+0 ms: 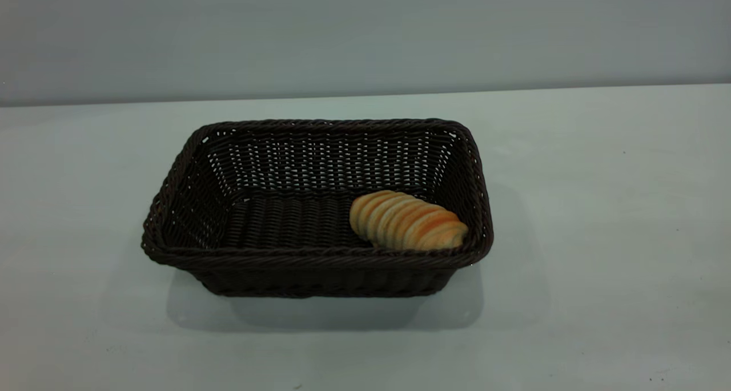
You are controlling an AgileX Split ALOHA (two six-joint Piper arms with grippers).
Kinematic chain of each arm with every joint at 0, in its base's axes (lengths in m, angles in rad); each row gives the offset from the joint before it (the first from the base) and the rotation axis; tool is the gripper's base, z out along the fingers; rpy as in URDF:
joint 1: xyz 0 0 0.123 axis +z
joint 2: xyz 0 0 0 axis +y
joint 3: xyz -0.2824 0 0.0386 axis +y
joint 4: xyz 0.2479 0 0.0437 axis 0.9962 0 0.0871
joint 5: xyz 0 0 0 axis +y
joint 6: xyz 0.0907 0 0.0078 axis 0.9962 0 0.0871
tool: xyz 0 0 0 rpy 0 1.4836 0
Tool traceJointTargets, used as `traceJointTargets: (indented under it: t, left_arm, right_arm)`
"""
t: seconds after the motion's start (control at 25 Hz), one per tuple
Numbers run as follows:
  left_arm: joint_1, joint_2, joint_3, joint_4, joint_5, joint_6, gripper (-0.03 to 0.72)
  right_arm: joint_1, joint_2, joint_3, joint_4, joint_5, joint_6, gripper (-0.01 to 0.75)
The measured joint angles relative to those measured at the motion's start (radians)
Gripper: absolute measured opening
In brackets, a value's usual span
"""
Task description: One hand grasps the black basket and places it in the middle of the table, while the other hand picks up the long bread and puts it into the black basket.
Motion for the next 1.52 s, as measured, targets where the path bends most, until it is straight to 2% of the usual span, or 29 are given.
traceJointTargets:
  t: [0.24, 0.4, 0.6, 1.0, 1.52]
  left_arm:
    - [0.000, -0.137, 0.059, 0.001, 0.007, 0.005, 0.476]
    - [0.000, -0.161, 0.086, 0.002, 0.050, 0.006, 0.476]
    - [0.000, -0.161, 0.106, 0.024, 0.053, 0.007, 0.476]
    - [0.000, -0.161, 0.229, 0.007, 0.043, 0.030, 0.476]
    - [0.000, -0.161, 0.233, -0.018, 0.035, 0.035, 0.476]
  right_arm:
    - [0.000, -0.102, 0.079, 0.009, -0.028, -0.036, 0.354]
    - [0.000, -0.178, 0.109, 0.009, -0.037, -0.037, 0.353]
    - [0.000, -0.232, 0.135, 0.009, -0.060, -0.035, 0.353]
    - [-0.001, -0.234, 0.138, -0.006, -0.071, -0.005, 0.353]
    - [0.000, -0.234, 0.139, -0.010, -0.071, 0.007, 0.353]
